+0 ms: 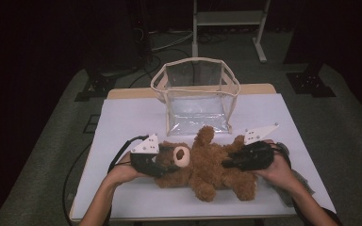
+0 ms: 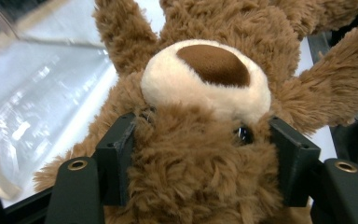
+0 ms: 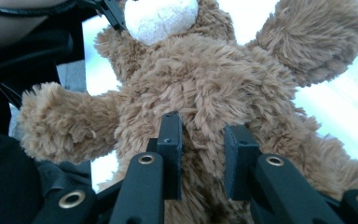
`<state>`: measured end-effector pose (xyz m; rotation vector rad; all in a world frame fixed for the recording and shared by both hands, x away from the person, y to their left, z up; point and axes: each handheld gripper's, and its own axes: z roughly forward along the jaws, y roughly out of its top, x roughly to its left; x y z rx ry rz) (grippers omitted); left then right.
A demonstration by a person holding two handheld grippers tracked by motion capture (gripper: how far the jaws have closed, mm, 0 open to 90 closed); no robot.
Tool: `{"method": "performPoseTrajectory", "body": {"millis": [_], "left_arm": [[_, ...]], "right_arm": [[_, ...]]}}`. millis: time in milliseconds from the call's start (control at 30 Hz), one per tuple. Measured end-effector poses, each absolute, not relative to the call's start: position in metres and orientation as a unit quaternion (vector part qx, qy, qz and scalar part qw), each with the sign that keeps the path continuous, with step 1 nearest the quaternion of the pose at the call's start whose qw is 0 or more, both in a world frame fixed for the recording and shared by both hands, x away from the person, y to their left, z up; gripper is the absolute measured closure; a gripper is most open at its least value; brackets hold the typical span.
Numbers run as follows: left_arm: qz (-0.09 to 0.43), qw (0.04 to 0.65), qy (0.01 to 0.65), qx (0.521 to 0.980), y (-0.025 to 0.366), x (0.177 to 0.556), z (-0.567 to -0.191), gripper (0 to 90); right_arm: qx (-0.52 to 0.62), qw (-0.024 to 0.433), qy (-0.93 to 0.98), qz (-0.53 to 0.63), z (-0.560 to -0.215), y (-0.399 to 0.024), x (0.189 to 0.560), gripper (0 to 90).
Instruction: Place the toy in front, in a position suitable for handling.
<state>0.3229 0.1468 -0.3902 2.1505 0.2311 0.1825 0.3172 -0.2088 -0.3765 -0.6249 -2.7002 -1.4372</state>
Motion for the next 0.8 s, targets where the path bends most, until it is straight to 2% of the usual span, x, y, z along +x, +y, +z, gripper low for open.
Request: {"method": "performPoseTrajectory", "body": {"millis": [67, 167, 300, 367, 433, 567, 800], "left_arm": [[0.075, 0.471, 0.099, 0.873, 0.147, 0.322, -0.399, 32.7], [0.078, 0.48, 0.111, 0.867, 0.15, 0.322, -0.401, 29.5], [0.085, 0.477, 0.11, 0.868, 0.149, 0.321, -0.399, 26.7], [0.085, 0.477, 0.111, 0.868, 0.15, 0.321, -0.4, 25.6], [0.086, 0.477, 0.112, 0.868, 0.15, 0.321, -0.4, 25.0], [0.087, 0.475, 0.111, 0.868, 0.149, 0.319, -0.4, 22.4], [0.087, 0.473, 0.108, 0.87, 0.149, 0.318, -0.4, 21.0]], "right_arm": [[-0.203, 0.018, -0.864, -0.46, -0.385, -0.209, 0.318, 67.7], [-0.208, 0.021, -0.85, -0.483, -0.387, -0.216, 0.32, 57.2], [-0.206, 0.017, -0.846, -0.492, -0.384, -0.224, 0.32, 54.1], [-0.211, 0.005, -0.842, -0.497, -0.38, -0.236, 0.319, 49.1], [-0.214, 0.001, -0.84, -0.498, -0.379, -0.241, 0.319, 48.8], [-0.237, -0.019, -0.839, -0.489, -0.378, -0.267, 0.316, 42.5], [-0.289, -0.049, -0.833, -0.469, -0.387, -0.308, 0.315, 41.4]]}}
